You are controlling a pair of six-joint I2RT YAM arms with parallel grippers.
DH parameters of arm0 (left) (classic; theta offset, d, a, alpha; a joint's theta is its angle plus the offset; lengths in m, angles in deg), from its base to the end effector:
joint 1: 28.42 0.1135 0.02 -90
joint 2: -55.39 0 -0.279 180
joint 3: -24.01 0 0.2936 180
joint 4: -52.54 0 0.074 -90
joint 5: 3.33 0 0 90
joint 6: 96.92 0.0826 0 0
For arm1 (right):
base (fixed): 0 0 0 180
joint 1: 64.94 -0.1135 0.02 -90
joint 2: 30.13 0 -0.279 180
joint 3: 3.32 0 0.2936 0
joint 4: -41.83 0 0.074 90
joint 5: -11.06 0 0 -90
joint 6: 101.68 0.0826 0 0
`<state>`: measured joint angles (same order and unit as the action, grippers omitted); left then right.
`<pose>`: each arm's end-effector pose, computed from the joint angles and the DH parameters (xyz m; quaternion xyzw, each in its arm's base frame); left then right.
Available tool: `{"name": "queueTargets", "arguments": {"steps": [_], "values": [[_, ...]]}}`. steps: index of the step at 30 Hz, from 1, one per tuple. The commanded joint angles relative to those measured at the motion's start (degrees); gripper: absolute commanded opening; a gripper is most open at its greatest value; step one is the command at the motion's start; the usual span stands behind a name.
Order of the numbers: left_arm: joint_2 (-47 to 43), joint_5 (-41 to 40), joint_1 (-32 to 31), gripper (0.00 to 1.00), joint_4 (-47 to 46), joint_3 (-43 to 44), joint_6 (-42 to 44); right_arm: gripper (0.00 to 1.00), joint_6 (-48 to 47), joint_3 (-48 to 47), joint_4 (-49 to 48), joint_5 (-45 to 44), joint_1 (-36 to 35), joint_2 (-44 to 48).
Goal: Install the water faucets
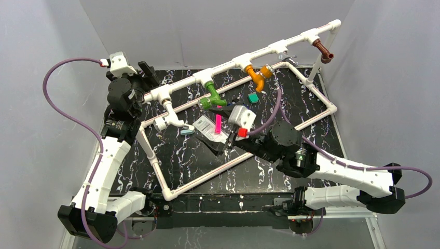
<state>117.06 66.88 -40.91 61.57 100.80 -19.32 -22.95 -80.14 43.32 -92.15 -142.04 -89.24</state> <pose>0.3203 -0.0423 0.4518 -0.1273 0.6587 -0.0457 0.7402 0.0864 0.2928 0.4854 -0.3496 0.4917 0.3738 0.7045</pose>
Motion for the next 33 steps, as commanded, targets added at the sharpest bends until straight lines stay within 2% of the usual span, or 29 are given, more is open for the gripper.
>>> {"name": "queueTargets", "arguments": {"steps": [1,9,16,22,28,33], "values": [[6.1,-1.7,1.0,0.75,18.5,-7.1,0.3,0.89,-18.6,-5.0,5.5,5.1,0.0,-0.8],[6.5,-1.6,1.0,0.75,18.6,-7.0,0.5,0.87,-39.7,-6.0,5.4,6.4,0.0,-3.8],[6.9,-1.7,1.0,0.75,18.6,-6.9,0.5,0.84,-50.9,-6.5,2.6,7.0,-0.3,-7.8],[7.1,-1.7,1.0,0.75,18.7,-7.0,0.5,0.84,-62.5,-5.9,-2.9,1.8,-2.0,-12.1],[7.3,-1.7,1.0,0.75,18.7,-7.0,0.5,0.83,-75.5,-6.2,-9.0,-7.0,-4.2,-18.3],[7.3,-1.6,1.0,0.75,18.7,-6.9,0.5,0.8,-80.4,-6.3,-15.9,-12.0,-5.4,-22.2]]}}
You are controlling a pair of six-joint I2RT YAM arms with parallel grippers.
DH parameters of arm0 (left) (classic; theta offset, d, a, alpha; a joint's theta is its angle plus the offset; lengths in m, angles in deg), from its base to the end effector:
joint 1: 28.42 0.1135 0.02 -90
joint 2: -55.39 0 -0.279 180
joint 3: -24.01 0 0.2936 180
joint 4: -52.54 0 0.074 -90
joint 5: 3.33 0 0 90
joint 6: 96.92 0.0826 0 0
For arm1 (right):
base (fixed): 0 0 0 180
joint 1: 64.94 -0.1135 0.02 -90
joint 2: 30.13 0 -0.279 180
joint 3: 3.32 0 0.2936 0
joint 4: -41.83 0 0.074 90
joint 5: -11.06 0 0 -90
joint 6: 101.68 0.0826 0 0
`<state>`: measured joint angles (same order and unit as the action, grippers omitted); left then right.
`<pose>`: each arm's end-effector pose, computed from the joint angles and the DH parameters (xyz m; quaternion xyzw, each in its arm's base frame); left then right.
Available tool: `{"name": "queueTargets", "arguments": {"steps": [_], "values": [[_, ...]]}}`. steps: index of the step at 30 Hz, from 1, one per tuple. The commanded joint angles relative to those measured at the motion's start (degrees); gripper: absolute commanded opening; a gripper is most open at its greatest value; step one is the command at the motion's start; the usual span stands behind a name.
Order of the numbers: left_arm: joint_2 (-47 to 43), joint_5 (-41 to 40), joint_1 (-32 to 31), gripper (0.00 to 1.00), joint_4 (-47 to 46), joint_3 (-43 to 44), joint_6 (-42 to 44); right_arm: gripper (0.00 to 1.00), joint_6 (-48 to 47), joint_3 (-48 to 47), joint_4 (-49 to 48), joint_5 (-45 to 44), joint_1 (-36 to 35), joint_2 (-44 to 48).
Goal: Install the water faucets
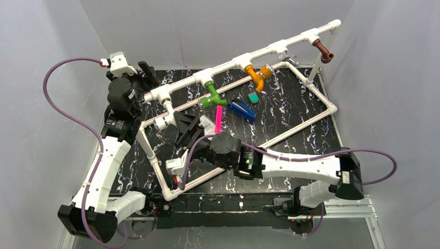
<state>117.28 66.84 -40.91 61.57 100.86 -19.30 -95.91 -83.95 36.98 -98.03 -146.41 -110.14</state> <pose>0.3215 -0.0425 0.4511 -0.1273 0.6597 -0.0450 0.7393 0.0885 0.4079 0.4059 -0.6428 0.2043 -0.1291 0.7269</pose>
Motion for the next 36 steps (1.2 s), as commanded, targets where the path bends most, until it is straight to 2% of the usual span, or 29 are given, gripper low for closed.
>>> {"name": "queueTargets", "arguments": {"steps": [1,6,12,20,34,36], "values": [[7.1,-1.4,1.0,0.75,18.7,-6.9,0.5,0.8,-8.1,-2.5,-11.1,-6.7,-1.5,-1.9],[7.1,-1.3,1.0,0.75,18.7,-7.0,0.4,0.75,-10.7,-3.6,-17.7,-10.5,-3.3,-5.7],[7.1,-1.3,1.0,0.75,18.7,-7.0,0.5,0.67,-10.9,-6.2,-20.4,-13.0,-3.4,-9.0],[7.0,-1.2,1.0,0.75,18.7,-7.0,0.5,0.56,-6.7,-8.1,-19.3,-13.8,-3.4,-10.5],[7.2,-1.3,1.0,0.75,18.8,-6.9,0.6,0.47,-2.3,-8.7,-17.6,-13.8,-1.8,-11.7],[7.2,-1.2,1.0,0.75,18.9,-6.8,0.6,0.42,-1.5,-8.7,-17.4,-13.4,-1.7,-11.7]]}}
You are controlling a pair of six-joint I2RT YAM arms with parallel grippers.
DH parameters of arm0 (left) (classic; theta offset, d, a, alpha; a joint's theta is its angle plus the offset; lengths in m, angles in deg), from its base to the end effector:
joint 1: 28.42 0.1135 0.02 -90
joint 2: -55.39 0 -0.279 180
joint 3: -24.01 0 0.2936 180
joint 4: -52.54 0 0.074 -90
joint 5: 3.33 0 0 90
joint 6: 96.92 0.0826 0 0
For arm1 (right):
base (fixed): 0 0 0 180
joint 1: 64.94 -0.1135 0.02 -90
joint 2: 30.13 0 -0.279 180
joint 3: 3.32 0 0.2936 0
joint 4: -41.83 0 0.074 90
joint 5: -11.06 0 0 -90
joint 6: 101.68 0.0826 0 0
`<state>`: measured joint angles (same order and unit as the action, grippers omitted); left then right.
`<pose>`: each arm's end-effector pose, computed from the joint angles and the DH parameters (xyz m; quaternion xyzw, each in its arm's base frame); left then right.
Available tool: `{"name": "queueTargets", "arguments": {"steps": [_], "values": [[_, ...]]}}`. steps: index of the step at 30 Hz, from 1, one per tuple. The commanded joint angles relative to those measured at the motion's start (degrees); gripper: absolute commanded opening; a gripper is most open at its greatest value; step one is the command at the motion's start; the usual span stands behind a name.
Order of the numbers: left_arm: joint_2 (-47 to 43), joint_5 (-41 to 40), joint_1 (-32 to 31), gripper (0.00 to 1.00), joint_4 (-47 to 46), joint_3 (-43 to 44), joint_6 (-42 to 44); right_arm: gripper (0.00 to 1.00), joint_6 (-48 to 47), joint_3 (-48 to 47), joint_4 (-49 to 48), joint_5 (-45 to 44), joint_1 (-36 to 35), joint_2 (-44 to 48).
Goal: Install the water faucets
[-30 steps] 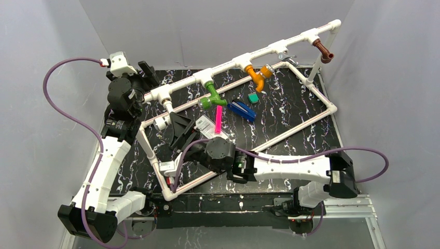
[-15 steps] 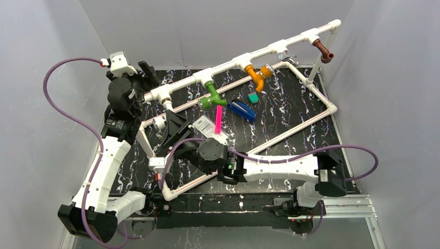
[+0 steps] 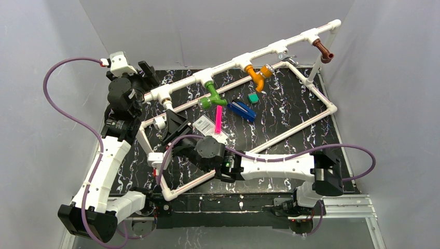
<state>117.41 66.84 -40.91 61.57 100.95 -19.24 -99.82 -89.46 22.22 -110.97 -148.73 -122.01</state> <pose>0.3221 -0.0427 0.4510 -0.1269 0.6600 -0.0445 0.7391 0.0934 0.4537 0.3975 -0.5759 0.2584 -0.1987 0.7498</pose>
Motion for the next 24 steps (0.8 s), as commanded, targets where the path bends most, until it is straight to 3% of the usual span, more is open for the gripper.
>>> {"name": "queueTargets", "arguments": {"steps": [1,5,9,18,24], "values": [[7.1,-1.3,1.0,0.75,18.9,-6.9,0.5,0.4,2.7,-3.2,-2.4,-0.4,0.7,0.0],[7.1,-1.3,1.0,0.75,18.9,-6.9,0.5,0.26,4.3,-3.3,-2.7,-1.1,1.1,-0.3],[7.1,-1.3,1.0,0.75,18.9,-6.9,0.6,0.01,7.0,-2.7,-3.8,-1.6,1.1,-0.5],[7.0,-1.3,1.1,0.75,19.0,-6.8,0.6,0.01,19.1,-1.0,-13.4,-5.3,1.1,-2.3],[6.9,-1.1,1.2,0.75,19.0,-6.8,0.5,0.01,35.7,-0.3,-17.8,-7.4,1.0,-2.1]]}}
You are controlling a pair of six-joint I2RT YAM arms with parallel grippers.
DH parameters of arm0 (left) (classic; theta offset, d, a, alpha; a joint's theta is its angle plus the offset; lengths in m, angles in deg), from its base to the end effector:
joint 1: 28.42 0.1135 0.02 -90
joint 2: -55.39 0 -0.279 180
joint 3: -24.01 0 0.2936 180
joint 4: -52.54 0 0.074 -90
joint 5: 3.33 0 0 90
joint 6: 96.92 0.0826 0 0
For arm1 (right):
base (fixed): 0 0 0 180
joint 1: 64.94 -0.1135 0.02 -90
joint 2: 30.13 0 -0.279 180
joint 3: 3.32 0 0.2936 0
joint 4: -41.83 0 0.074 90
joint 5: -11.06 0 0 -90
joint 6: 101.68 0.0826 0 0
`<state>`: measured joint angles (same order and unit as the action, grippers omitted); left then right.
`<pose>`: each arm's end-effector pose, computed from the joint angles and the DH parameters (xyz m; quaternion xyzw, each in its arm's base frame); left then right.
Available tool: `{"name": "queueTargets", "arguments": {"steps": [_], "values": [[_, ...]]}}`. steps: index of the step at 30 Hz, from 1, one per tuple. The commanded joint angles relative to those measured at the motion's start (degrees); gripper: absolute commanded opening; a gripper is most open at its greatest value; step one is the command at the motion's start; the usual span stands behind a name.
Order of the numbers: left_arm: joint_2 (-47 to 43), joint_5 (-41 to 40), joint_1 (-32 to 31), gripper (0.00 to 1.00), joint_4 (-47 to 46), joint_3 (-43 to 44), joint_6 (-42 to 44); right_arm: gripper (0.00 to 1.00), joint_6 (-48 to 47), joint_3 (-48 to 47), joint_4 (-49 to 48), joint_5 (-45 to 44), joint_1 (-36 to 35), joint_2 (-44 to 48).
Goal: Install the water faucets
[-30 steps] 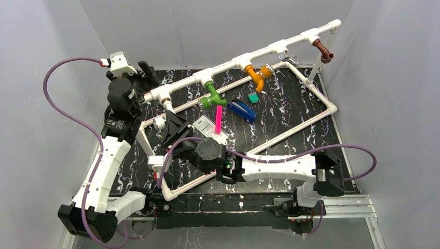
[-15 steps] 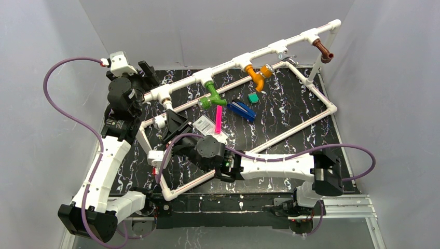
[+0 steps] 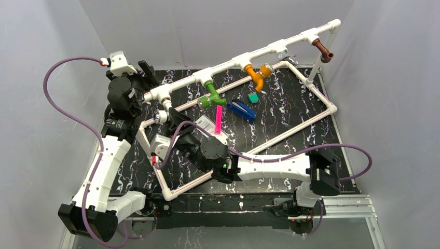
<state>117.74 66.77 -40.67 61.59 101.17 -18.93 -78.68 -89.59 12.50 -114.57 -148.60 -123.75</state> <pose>0.3238 -0.0415 0.4509 -0.1268 0.6609 -0.0402 0.7386 0.0986 0.4516 0.4072 -0.4509 0.3802 -0.0550 0.8057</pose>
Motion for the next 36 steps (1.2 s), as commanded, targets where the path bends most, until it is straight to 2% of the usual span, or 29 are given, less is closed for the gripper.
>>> {"name": "queueTargets", "arguments": {"steps": [1,16,25,30,36], "values": [[6.5,-1.0,0.9,0.75,18.9,-7.0,0.3,0.01,16.9,0.2,-9.5,-4.5,0.9,-0.6],[6.3,-0.8,0.9,0.75,18.9,-7.1,0.1,0.01,55.8,5.0,-22.5,-13.4,0.9,-0.3],[6.3,-0.7,1.0,0.75,18.9,-7.1,0.1,0.01,80.9,7.0,-22.7,-20.2,1.0,1.6],[6.3,-0.6,0.9,0.75,18.8,-7.1,0.1,0.01,99.0,8.6,-16.5,-22.4,1.4,3.9],[6.2,-0.5,1.0,0.75,18.9,-7.2,0.1,0.01,119.9,8.5,-3.5,-24.9,1.8,5.4]]}}
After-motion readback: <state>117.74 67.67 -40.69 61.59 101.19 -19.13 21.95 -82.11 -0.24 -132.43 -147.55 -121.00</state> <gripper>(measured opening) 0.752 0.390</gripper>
